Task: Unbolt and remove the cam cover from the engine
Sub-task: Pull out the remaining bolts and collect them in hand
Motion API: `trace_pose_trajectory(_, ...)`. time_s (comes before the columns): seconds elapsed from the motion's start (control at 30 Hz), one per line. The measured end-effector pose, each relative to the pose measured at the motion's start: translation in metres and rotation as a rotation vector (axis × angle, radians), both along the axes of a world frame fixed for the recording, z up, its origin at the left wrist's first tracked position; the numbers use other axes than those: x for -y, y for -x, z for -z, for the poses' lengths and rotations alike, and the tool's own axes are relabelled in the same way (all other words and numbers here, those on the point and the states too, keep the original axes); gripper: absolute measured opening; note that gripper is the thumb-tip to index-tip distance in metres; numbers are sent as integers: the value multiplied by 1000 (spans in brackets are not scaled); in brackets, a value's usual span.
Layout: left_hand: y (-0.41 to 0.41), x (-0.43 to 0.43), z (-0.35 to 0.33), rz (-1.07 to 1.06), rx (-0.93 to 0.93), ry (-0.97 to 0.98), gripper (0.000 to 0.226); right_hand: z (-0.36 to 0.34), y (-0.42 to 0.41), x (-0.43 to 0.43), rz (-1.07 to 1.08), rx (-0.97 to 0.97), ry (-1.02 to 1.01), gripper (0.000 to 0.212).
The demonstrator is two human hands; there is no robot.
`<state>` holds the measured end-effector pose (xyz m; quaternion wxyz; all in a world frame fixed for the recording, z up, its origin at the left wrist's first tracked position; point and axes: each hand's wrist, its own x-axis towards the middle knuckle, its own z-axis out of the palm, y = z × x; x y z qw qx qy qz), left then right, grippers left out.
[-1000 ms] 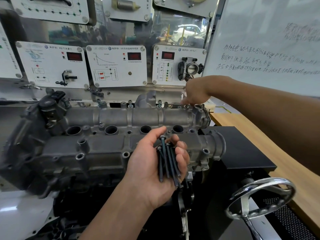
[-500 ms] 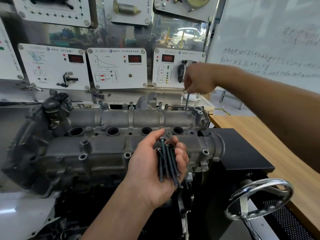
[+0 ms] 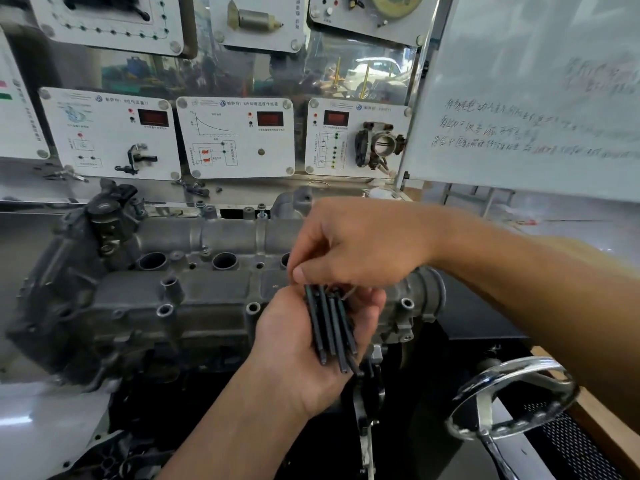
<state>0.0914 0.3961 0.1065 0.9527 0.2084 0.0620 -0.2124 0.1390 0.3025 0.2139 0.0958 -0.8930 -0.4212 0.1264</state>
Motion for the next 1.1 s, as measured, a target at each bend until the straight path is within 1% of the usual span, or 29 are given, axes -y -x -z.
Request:
trace_pose_trajectory(0.07,2,-1,-1,-20,-9,-2,50,1,2,-2,-3,26,9,27)
trace_pose_trajectory(0.2,2,-2,-3,-55,-43,18,41,6,4,-8,-32,140,49,19)
trace_pose_trajectory(0.27,4,-3,-5,-53,-55,21,42,1,-1,-6,-22,136,-7,19)
trace_pose_trajectory(0.33,5,-7,-8,-42,-73,58,41,-7,-17,-1,60,144,-145,24)
trace_pose_trajectory(0.4,6,-10,-11,-27,-85,73,41,-14,-45,3,217,244,-277,26)
trace_pose_trajectory(0.43,7,-12,-11,-25,-85,67,43,-15,-61,4,314,312,-290,30)
trace_pose_trajectory(0.47,7,-14,-12,-24,-83,57,45,-15,-76,4,402,364,-248,36)
trace_pose_trajectory(0.53,7,-18,-14,-29,-75,43,49,-10,-99,0,498,411,-41,53)
trace_pose_trajectory(0.57,7,-20,-15,-34,-67,43,51,-4,-107,-3,512,418,69,55)
trace_pose_trajectory(0.63,4,-26,-17,-49,-61,49,53,7,-118,-10,513,420,178,47)
trace_pose_trajectory(0.7,2,-31,-18,-56,-59,57,53,11,-122,-12,499,418,187,40)
trace_pose_trajectory(0.8,1,-34,-17,-39,-54,48,54,9,-120,-13,411,484,232,46)
trace_pose_trajectory(0.97,0,-31,-14,-20,-50,48,55,10,-122,-7,300,502,172,55)
trace_pose_trajectory(1.1,1,-29,-14,-18,-59,45,56,17,-128,-7,301,533,107,47)
